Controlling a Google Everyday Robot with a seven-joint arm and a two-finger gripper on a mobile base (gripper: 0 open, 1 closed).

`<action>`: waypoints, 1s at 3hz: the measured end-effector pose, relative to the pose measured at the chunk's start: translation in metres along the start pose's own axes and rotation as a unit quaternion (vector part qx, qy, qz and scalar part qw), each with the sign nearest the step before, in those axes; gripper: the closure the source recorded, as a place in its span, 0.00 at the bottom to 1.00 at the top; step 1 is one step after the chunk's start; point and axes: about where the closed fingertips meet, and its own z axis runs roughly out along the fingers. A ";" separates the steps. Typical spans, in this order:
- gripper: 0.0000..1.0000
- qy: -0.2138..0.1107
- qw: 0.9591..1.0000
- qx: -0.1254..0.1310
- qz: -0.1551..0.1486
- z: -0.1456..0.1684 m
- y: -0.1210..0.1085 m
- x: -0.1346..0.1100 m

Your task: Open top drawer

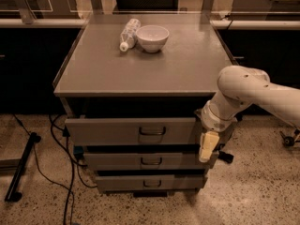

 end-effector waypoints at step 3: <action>0.00 0.029 0.990 -0.137 -0.021 -0.056 0.094 0.000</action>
Offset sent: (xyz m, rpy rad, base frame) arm -0.0931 -0.0100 0.0741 -0.0283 0.1933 0.1025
